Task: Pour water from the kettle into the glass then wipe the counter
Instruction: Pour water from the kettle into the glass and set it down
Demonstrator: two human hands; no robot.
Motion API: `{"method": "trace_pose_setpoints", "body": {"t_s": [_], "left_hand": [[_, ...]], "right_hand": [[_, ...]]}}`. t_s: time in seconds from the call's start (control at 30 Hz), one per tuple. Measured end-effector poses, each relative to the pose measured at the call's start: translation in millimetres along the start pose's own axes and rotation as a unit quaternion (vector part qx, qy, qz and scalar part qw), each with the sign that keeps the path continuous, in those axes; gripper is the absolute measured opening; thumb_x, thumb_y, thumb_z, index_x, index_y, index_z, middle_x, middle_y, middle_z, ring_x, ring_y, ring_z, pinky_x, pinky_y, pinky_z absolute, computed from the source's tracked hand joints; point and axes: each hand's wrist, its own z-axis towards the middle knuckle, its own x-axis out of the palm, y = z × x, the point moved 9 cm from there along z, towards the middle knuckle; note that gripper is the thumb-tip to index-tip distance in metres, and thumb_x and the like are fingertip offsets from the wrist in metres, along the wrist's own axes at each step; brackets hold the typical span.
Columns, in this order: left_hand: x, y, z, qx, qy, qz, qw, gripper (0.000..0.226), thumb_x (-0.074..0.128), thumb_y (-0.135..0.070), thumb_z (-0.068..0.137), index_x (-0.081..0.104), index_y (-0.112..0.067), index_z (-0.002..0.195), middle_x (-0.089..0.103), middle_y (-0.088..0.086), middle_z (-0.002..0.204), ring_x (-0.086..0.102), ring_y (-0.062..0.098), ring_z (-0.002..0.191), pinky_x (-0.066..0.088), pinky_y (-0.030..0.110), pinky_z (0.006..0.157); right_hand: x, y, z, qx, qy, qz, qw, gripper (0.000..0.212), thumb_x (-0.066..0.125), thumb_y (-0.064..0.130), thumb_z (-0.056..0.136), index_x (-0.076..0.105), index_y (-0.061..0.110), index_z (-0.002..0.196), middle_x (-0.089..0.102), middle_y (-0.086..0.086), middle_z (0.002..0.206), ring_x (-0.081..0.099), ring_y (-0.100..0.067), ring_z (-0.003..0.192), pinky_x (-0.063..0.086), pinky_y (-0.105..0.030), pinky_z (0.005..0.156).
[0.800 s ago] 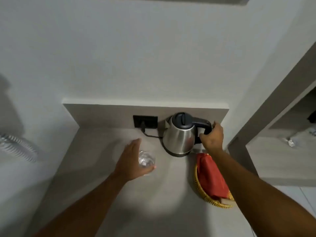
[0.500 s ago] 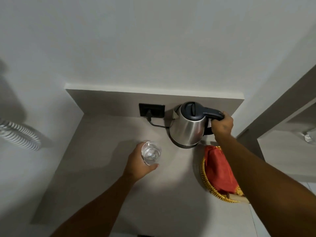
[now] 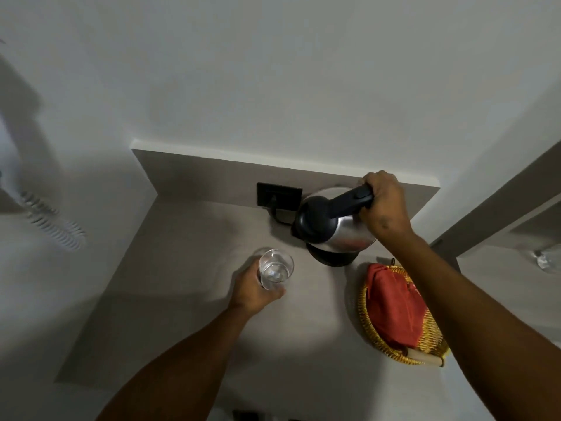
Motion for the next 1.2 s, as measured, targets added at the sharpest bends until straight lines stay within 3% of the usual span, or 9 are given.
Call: {"method": "trace_pose_setpoints", "body": {"t_s": [0.13, 0.33, 0.7, 0.83, 0.97, 1.2], "left_hand": [[0.6, -0.8, -1.5, -0.013, 0.003, -0.004, 1.000, 0.077, 0.099, -0.015, 0.049, 0.067, -0.024, 0.119, 0.074, -0.007, 0.110, 0.069, 0.011, 0.099, 0.043, -0.003, 0.075], [-1.4, -2.7, -3.9, -0.018, 0.021, -0.017, 0.999, 0.071, 0.098, -0.005, 0.053, 0.068, -0.012, 0.117, 0.074, -0.001, 0.106, 0.066, 0.012, 0.095, 0.041, -0.004, 0.069], [-2.8, -1.2, -5.9, -0.026, 0.039, -0.015, 0.999, 0.070, 0.097, -0.007, 0.057, 0.067, -0.012, 0.120, 0.073, 0.000, 0.110, 0.066, 0.013, 0.098, 0.042, -0.005, 0.067], [-2.7, -4.5, -6.8, -0.025, 0.043, -0.010, 0.999, 0.070, 0.097, -0.011, 0.057, 0.067, -0.014, 0.120, 0.073, 0.001, 0.114, 0.068, 0.017, 0.103, 0.051, 0.014, 0.079], [-2.4, -5.3, -7.5, -0.029, 0.043, -0.011, 0.999, 0.069, 0.097, -0.010, 0.057, 0.067, -0.013, 0.118, 0.073, 0.000, 0.110, 0.067, 0.013, 0.098, 0.042, -0.005, 0.067], [-3.0, -7.1, -8.3, -0.032, 0.045, -0.011, 0.998, 0.071, 0.098, -0.011, 0.057, 0.067, -0.014, 0.120, 0.071, -0.004, 0.109, 0.066, 0.011, 0.098, 0.041, -0.006, 0.065]], "right_hand": [[-2.2, 66.0, -8.4, -0.152, 0.014, -0.059, 0.987, 0.022, 0.076, 0.002, 0.065, 0.062, 0.010, 0.079, 0.059, -0.009, 0.081, 0.047, -0.026, 0.081, 0.039, -0.039, 0.073], [18.9, 120.4, -28.3, -0.266, 0.044, -0.158, 0.950, 0.011, 0.067, 0.010, 0.079, 0.063, 0.011, 0.089, 0.056, -0.010, 0.087, 0.048, -0.031, 0.090, 0.033, -0.042, 0.082], [33.5, 152.8, -33.7, -0.303, 0.076, -0.212, 0.926, 0.014, 0.069, 0.014, 0.079, 0.063, 0.012, 0.092, 0.055, -0.010, 0.086, 0.047, -0.030, 0.088, 0.038, -0.046, 0.084], [32.3, 154.7, -33.3, -0.309, 0.077, -0.229, 0.920, 0.018, 0.072, 0.014, 0.078, 0.065, 0.011, 0.094, 0.057, -0.012, 0.087, 0.048, -0.031, 0.088, 0.038, -0.046, 0.084], [29.9, 156.1, -31.7, -0.307, 0.072, -0.237, 0.919, 0.016, 0.070, 0.013, 0.079, 0.065, 0.011, 0.095, 0.057, -0.012, 0.087, 0.048, -0.032, 0.089, 0.037, -0.046, 0.084], [29.6, 156.5, -31.6, -0.300, 0.069, -0.238, 0.921, 0.018, 0.071, 0.017, 0.080, 0.065, 0.013, 0.095, 0.057, -0.011, 0.088, 0.048, -0.030, 0.089, 0.037, -0.044, 0.082]]}}
